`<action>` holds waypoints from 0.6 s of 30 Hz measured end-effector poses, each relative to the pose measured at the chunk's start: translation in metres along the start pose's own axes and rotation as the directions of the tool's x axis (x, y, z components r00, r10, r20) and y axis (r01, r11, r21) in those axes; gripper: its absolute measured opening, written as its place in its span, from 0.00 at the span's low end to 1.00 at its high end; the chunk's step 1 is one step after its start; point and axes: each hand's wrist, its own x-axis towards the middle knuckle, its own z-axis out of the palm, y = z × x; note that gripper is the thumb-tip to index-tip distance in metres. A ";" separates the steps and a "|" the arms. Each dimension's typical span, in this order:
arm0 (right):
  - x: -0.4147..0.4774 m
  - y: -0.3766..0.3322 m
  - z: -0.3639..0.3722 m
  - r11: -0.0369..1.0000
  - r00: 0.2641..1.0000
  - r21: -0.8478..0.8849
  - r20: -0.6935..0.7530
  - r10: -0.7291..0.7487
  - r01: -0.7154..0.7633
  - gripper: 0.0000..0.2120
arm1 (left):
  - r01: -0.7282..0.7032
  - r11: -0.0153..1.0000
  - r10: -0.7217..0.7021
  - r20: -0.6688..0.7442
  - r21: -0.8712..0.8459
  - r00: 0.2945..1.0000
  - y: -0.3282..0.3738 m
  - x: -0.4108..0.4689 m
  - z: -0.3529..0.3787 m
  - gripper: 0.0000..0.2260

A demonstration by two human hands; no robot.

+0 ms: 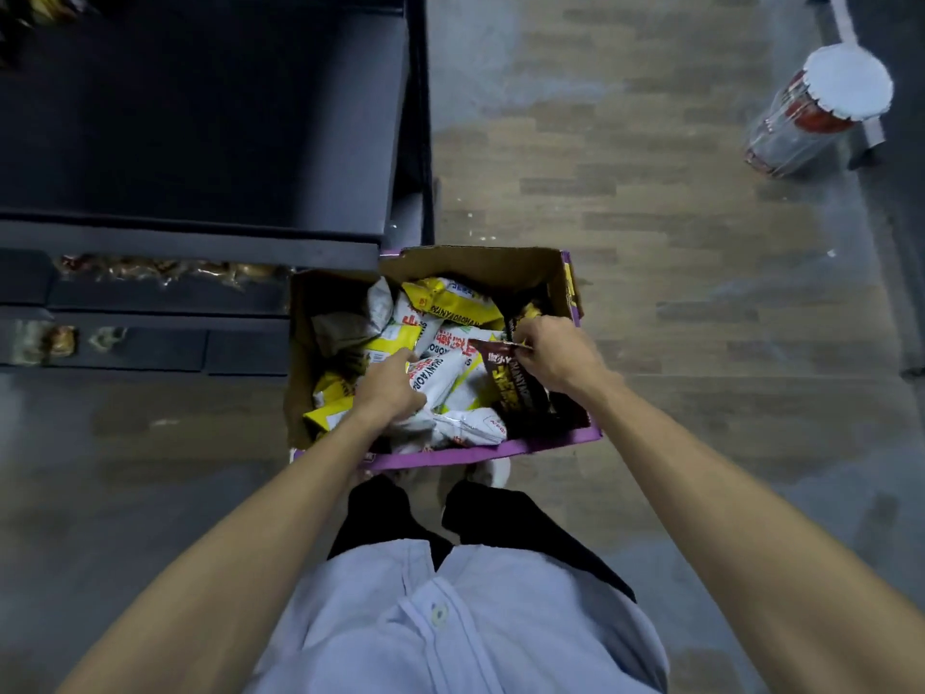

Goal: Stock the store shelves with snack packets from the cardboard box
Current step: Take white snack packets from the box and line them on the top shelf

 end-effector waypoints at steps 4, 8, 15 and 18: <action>0.016 -0.001 0.003 1.000 0.996 0.031 -0.089 0.006 -0.003 0.10 | 0.008 0.998 -0.012 -0.071 -0.056 0.997 -0.006 -0.013 -0.012 0.26; 0.016 -0.003 0.001 0.999 0.984 -0.030 -0.178 0.017 -0.023 0.10 | -0.006 0.991 -0.012 -0.138 -0.131 0.990 -0.007 -0.022 -0.017 0.25; -0.007 -0.017 0.024 0.990 0.984 -0.076 -0.138 0.111 -0.122 0.14 | -0.121 0.991 0.091 -0.383 -0.054 0.919 -0.010 -0.024 -0.018 0.22; -0.005 -0.025 0.038 0.979 0.979 -0.036 -0.046 0.200 -0.202 0.28 | -0.081 0.989 0.127 -0.433 0.122 0.892 -0.014 -0.014 -0.010 0.23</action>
